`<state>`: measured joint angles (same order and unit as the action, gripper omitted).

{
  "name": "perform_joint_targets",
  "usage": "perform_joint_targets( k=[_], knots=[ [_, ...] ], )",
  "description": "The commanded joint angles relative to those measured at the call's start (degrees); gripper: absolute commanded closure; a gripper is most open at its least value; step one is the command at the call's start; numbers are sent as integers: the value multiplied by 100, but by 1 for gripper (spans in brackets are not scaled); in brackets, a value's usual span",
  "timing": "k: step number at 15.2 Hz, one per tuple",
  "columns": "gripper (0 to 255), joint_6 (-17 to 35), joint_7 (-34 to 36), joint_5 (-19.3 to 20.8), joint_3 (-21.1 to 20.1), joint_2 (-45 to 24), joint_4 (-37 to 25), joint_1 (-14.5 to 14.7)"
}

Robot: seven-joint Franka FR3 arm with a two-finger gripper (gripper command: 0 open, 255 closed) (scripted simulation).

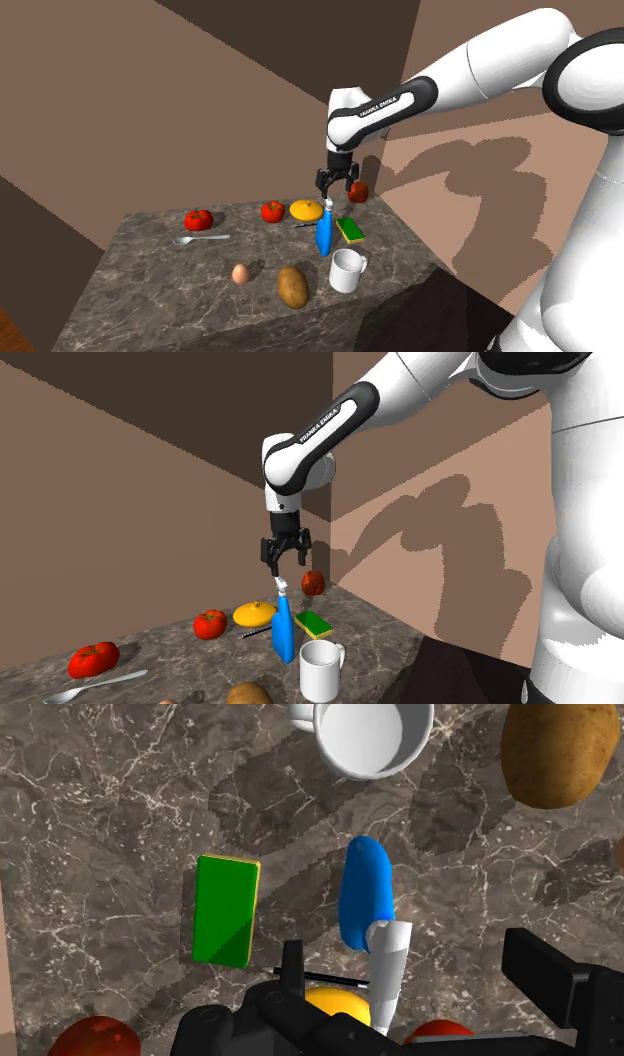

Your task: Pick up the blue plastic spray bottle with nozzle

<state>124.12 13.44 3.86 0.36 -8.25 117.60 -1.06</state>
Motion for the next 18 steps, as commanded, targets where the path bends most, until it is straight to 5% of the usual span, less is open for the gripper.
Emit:
perform_joint_targets(
  k=[1, 10, 11, 18],
  knots=[
    [0, 90, 66, 7, -4, -381, -235, 13],
    [0, 603, 103, 30, 3, -707, -48, 14],
    [255, 608, 106, 30, 2, -705, -41, 15],
    [255, 610, 103, 30, 4, -711, -45, 13]
  ],
)
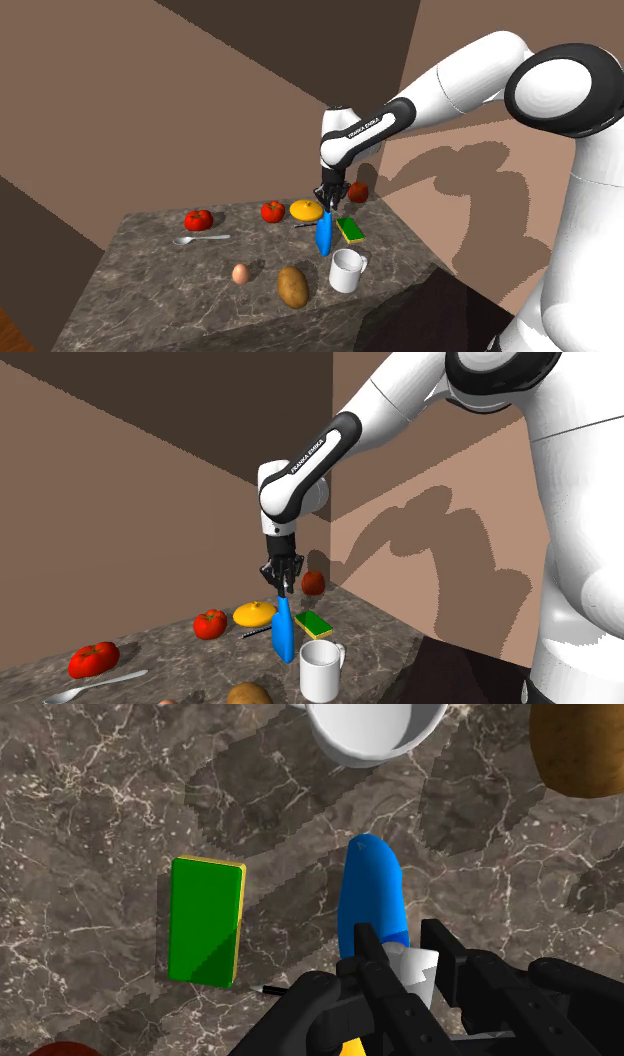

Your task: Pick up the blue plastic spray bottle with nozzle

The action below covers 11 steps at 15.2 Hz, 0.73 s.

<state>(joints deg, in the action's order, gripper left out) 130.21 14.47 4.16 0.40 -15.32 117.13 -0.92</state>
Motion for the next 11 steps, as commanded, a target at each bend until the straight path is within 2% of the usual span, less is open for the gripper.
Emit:
perform_joint_targets(
  k=[1, 11],
  knots=[
    [255, -1, 0, 0, 0, -3, 2, 0],
    [255, -617, -44, -28, -8, 382, -231, 1]
  ],
)
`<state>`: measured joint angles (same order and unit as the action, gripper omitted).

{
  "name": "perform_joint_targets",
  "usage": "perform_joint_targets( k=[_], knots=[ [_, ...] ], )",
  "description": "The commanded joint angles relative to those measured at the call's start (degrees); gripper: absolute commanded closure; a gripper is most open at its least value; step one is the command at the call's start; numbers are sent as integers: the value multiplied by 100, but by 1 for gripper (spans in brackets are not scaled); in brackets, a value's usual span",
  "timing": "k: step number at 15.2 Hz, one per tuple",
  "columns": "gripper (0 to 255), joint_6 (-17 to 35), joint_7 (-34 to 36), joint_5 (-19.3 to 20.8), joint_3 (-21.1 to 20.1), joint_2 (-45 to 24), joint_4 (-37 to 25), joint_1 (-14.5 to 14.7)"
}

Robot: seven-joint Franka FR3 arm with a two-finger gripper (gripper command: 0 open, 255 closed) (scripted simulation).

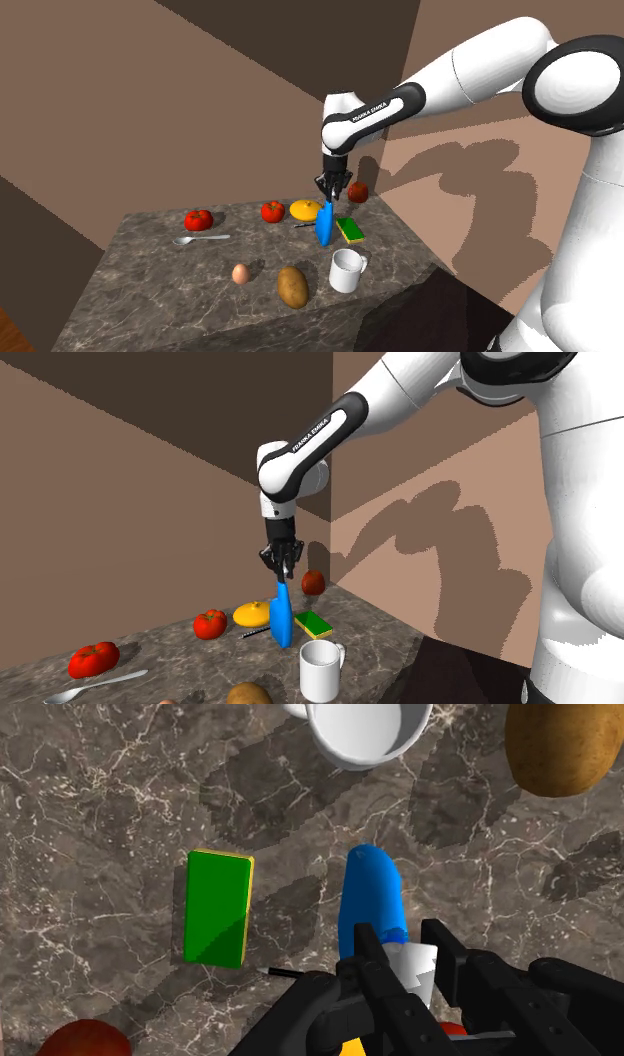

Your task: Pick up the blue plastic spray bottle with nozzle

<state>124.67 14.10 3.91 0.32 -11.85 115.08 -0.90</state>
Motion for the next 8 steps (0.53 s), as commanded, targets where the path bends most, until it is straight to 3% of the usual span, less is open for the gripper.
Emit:
perform_joint_targets(
  k=[1, 8],
  knots=[
    [255, -132, -11, -5, 0, 72, -59, -1],
    [255, -492, -34, -18, -4, 249, -242, 0]
  ],
)
